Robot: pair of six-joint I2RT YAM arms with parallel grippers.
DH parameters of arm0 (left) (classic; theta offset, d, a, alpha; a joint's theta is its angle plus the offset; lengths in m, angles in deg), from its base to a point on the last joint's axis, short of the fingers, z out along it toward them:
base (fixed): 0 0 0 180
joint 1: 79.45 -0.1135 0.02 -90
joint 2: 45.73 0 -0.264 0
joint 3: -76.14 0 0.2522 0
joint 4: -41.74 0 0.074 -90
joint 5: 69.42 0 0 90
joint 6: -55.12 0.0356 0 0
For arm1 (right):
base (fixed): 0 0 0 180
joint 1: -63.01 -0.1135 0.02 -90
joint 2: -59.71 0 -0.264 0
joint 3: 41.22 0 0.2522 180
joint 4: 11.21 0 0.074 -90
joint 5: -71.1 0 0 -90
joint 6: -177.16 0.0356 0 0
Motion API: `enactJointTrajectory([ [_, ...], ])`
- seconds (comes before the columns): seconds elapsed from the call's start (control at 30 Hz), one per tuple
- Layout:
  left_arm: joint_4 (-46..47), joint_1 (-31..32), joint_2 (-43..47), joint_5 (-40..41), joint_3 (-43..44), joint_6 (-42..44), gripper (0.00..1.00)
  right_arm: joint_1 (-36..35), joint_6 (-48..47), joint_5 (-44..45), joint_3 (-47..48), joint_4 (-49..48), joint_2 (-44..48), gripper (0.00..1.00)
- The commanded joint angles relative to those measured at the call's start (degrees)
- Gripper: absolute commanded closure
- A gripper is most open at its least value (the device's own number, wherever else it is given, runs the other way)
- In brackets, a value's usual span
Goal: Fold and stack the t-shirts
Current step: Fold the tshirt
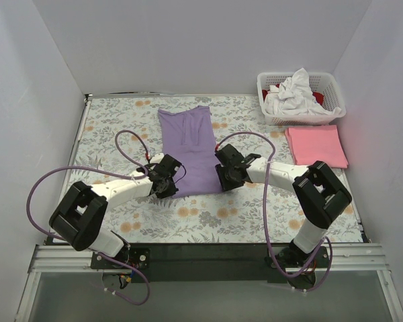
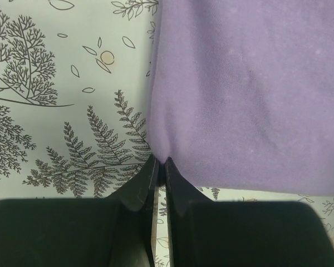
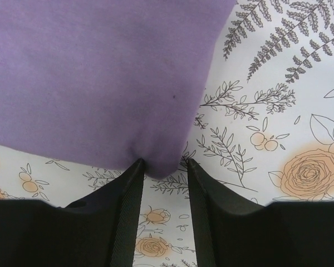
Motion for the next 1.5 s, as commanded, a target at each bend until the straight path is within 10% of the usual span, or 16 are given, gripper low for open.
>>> enactJointTrajectory([
  [0.0, -3.5, 0.3, 0.2, -2.7, -3.0, -0.4, 1.00, -1.2, 0.5, -0.9, -1.7, 4.3, -2.6, 0.59],
  [0.73, -4.3, 0.3, -1.1, -3.4, -2.5, -0.9, 1.00, -2.2, 0.9, -0.6, -4.7, 6.5, -9.5, 0.71],
  [1.0, -4.3, 0.3, -2.2, -3.6, -2.7, -0.9, 1.00, -2.3, -1.6, -1.0, -4.9, 5.8, -11.9, 0.99],
  [1.23, -6.5, 0.9, -0.9, -5.8, -2.5, -0.7, 1.00, -3.6, -3.8, -5.8, -5.6, 8.7, -7.8, 0.99],
  [1.47, -18.3, 16.2, 8.5, -10.7, -2.3, -10.8, 1.00, -12.9, -0.9, -14.1, -11.8, 19.9, 3.7, 0.99],
])
